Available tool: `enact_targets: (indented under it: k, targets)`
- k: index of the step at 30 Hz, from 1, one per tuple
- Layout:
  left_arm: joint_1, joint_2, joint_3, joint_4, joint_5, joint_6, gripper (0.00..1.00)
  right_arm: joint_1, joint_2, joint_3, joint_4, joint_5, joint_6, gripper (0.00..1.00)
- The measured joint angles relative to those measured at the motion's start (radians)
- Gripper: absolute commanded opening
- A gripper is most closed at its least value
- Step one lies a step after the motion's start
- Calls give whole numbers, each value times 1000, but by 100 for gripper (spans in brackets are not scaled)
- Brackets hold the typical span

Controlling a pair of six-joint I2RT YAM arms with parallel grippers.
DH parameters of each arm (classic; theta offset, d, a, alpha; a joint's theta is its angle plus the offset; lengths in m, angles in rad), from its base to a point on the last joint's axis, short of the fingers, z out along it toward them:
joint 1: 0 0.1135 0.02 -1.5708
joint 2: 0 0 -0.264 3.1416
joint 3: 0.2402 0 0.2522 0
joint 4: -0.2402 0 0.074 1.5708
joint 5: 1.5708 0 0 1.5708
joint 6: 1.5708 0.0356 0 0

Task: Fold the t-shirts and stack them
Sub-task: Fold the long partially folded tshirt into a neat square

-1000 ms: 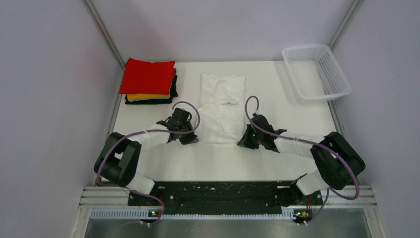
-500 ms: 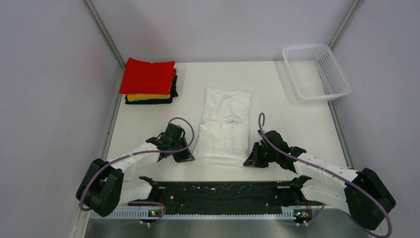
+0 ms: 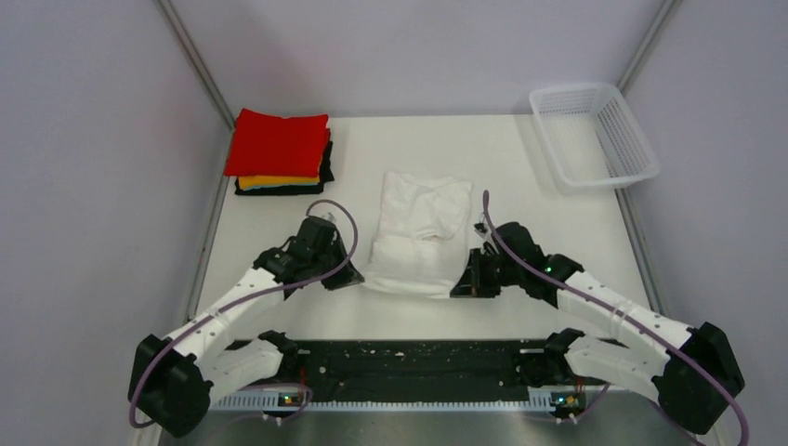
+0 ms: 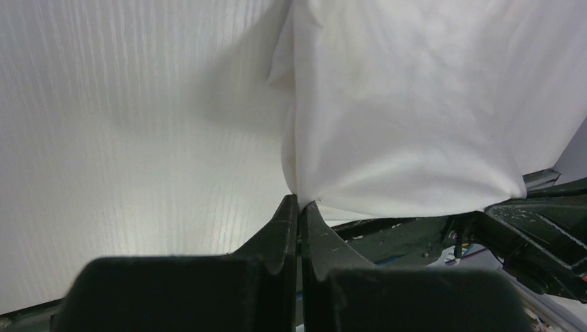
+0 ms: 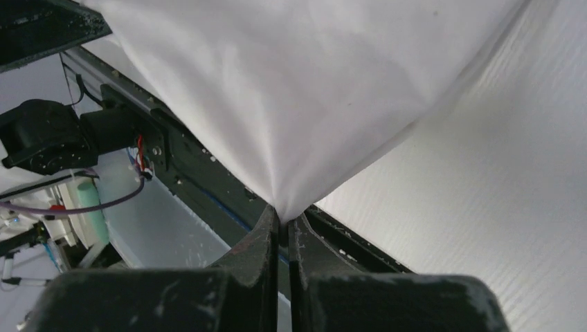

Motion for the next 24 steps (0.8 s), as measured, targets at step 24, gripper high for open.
enact_targets:
  k: [24]
  targets:
    - [70, 559, 645, 87, -226, 145, 0, -429, 454, 476, 108, -189, -349, 0]
